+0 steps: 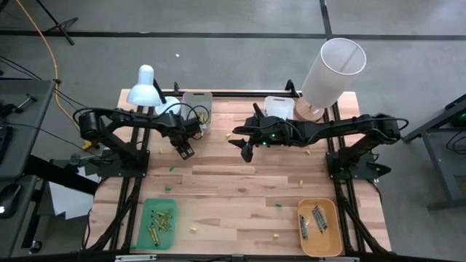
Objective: Sort crayons
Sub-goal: Put the yellow crayon into the gray bin
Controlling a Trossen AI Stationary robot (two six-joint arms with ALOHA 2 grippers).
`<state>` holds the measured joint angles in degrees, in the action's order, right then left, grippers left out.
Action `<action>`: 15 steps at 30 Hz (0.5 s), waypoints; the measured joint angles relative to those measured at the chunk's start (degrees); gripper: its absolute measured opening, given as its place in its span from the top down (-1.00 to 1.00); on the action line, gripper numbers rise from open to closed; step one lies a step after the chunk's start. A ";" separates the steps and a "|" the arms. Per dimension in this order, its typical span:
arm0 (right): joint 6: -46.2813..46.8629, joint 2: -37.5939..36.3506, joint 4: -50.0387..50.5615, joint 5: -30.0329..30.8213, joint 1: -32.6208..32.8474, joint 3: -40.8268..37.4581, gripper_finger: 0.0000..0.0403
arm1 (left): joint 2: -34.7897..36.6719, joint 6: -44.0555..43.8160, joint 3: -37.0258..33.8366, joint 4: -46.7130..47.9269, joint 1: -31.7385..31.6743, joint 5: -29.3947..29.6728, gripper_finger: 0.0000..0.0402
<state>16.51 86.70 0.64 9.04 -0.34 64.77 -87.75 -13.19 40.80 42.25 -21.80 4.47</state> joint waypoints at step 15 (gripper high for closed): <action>-0.89 0.00 0.44 0.01 0.00 0.00 0.00 | 1.44 -5.76 -0.30 -1.99 10.33 -9.31 0.95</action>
<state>15.62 86.70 1.08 9.04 -0.34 64.77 -86.30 -18.95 40.50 40.26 -11.48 -4.84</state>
